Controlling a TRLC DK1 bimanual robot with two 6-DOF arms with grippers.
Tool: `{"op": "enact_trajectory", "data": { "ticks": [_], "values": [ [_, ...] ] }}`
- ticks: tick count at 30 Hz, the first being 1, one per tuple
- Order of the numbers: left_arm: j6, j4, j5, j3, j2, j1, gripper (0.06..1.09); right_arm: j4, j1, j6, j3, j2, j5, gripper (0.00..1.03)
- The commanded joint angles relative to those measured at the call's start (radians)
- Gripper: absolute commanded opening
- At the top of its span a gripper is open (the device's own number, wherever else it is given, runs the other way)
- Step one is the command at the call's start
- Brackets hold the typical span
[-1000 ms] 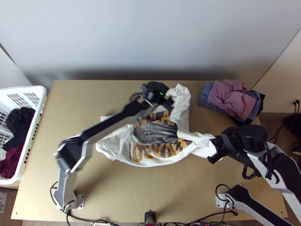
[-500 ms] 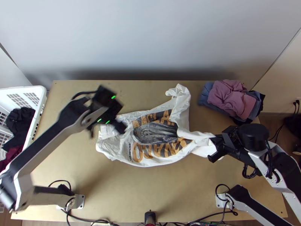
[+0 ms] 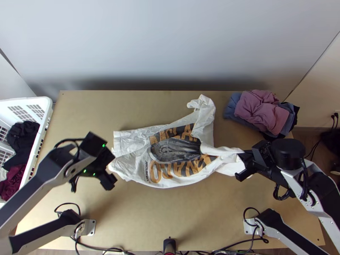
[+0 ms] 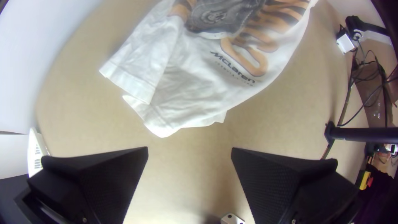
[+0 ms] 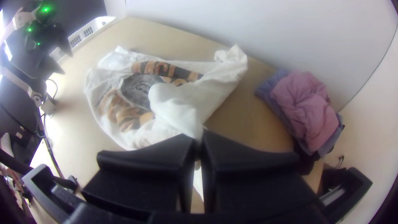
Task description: Fold the t-shirt
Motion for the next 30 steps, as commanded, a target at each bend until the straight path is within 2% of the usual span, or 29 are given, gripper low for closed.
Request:
{"op": "enact_trajectory", "data": {
  "ticks": [1,5,9,16,30],
  "values": [
    [-0.007,0.11,0.0,-0.194,-0.151,-0.005,1.03,0.012,-0.015,0.001,-0.013,-0.006,0.0,0.03],
    [-0.024,0.208,0.0,-0.276,-0.197,-0.003,1.03,0.021,-0.032,0.004,-0.026,-0.006,0.0,0.03],
    [-0.069,0.239,0.006,-0.325,-0.202,-0.043,1.03,0.032,-0.041,0.007,-0.04,-0.007,0.001,0.03],
    [-0.112,0.266,0.091,-0.389,-0.217,-0.042,1.03,0.035,-0.045,-0.003,-0.04,-0.007,0.003,0.03],
    [-0.153,0.481,0.089,-0.395,-0.005,-0.071,1.03,0.044,-0.053,-0.012,-0.027,-0.009,0.018,0.03]
  ]
}}
